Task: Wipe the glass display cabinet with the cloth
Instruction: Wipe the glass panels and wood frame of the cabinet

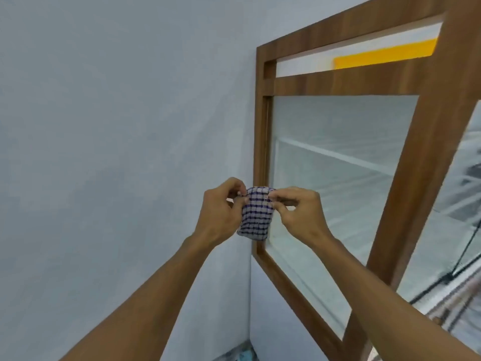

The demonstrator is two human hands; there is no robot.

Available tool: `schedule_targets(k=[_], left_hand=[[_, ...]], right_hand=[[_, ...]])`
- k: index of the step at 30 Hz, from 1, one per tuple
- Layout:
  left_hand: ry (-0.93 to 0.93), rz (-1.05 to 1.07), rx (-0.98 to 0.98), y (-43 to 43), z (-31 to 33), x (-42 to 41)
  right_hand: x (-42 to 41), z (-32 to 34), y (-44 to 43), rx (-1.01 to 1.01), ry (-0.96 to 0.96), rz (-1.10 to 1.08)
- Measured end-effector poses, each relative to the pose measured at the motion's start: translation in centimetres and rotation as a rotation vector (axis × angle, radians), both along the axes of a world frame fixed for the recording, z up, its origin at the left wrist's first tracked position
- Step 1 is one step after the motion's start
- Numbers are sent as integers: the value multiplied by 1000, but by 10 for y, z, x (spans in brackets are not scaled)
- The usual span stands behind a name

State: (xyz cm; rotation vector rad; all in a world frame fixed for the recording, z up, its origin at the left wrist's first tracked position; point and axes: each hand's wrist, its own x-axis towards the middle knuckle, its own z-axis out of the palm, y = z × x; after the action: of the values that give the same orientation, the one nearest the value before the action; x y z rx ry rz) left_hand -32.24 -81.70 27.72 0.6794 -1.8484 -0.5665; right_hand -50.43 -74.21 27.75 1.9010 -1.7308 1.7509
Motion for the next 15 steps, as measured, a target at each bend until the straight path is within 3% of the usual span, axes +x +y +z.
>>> schedule_targets(k=[8, 15], left_hand=[[83, -180, -291, -112, 62, -85], [48, -114, -444, -200, 86, -149]], right_hand=[[-49, 59, -86, -211, 294, -376], [-70, 104, -162, -434, 699, -795]])
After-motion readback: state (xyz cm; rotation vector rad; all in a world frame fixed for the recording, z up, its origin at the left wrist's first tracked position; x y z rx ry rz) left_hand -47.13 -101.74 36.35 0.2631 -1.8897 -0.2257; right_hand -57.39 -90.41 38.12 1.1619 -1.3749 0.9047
